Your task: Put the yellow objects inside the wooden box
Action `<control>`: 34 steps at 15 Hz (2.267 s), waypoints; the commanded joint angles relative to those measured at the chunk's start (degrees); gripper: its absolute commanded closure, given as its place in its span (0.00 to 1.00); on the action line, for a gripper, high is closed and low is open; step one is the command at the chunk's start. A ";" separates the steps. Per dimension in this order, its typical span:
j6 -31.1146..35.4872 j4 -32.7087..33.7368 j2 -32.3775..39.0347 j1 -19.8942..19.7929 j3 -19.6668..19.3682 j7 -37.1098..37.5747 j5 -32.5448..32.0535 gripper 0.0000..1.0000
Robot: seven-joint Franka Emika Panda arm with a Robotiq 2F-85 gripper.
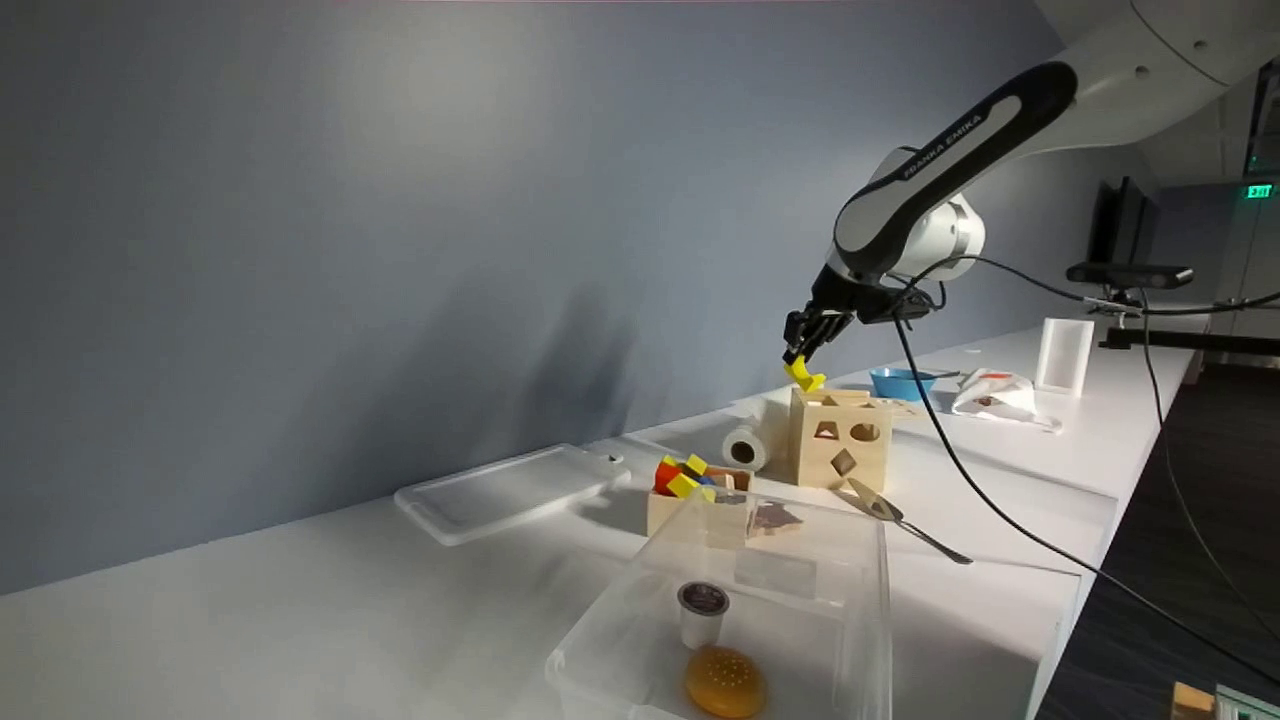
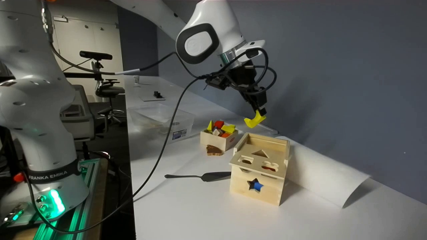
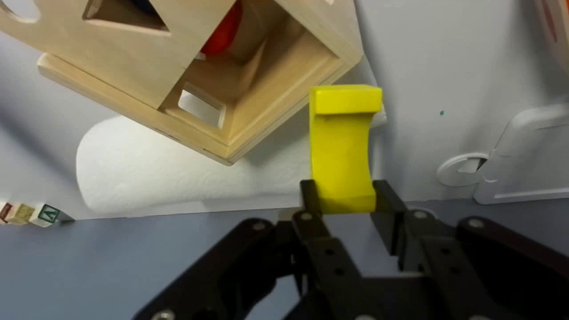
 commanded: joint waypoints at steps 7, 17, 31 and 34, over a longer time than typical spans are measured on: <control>6.98 -1.47 -0.25 -4.31 0.40 19.46 -11.86 0.91; 9.23 -1.77 3.45 -7.21 0.66 35.79 -20.91 0.91; 11.67 -2.51 2.42 -6.00 0.98 43.49 -28.95 0.06; 12.82 -5.23 -0.71 -2.85 3.12 32.23 -22.78 0.00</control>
